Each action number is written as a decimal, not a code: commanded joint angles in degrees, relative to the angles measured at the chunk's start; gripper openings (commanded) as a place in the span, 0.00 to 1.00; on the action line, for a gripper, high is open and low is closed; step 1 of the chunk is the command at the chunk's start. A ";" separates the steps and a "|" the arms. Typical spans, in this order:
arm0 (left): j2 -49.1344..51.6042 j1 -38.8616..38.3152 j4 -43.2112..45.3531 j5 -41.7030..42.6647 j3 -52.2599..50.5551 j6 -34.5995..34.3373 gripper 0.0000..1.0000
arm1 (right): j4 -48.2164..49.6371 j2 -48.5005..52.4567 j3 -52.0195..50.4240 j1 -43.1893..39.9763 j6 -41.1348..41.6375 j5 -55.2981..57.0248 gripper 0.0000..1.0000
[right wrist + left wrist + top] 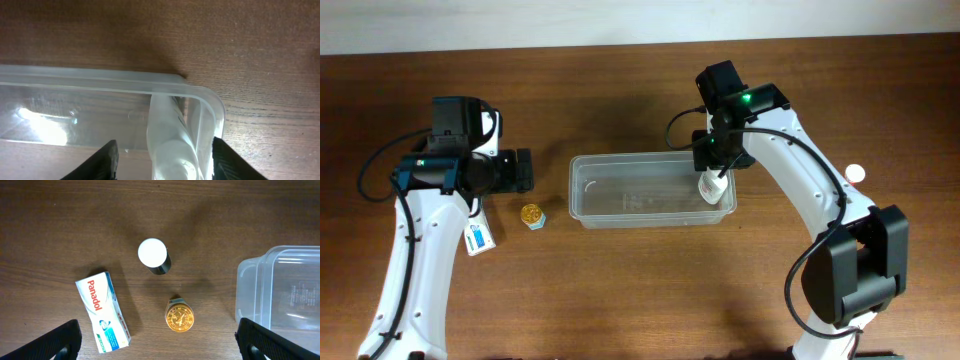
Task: Pack container
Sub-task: 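Carry the white pump bottle into the container's right end and release, then grasp the orange tube with the right gripper, then lower the orange tube into the container beside the pump bottle, release, then move the left gripper to the dark brown bottle and grasp it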
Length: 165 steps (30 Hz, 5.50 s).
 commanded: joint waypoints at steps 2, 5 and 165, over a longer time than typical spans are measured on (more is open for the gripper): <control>0.20 0.13 0.13 0.81 1.42 0.66 0.99 | -0.20 -0.48 2.32 -0.28 -1.38 2.05 0.60; 0.20 0.13 0.09 0.81 1.42 0.66 0.99 | -4.90 -1.70 10.43 -0.83 -1.36 5.55 0.68; 1.14 0.13 -0.72 0.63 -0.02 -3.69 0.99 | -24.57 -21.00 16.70 -17.90 -3.98 -1.07 0.94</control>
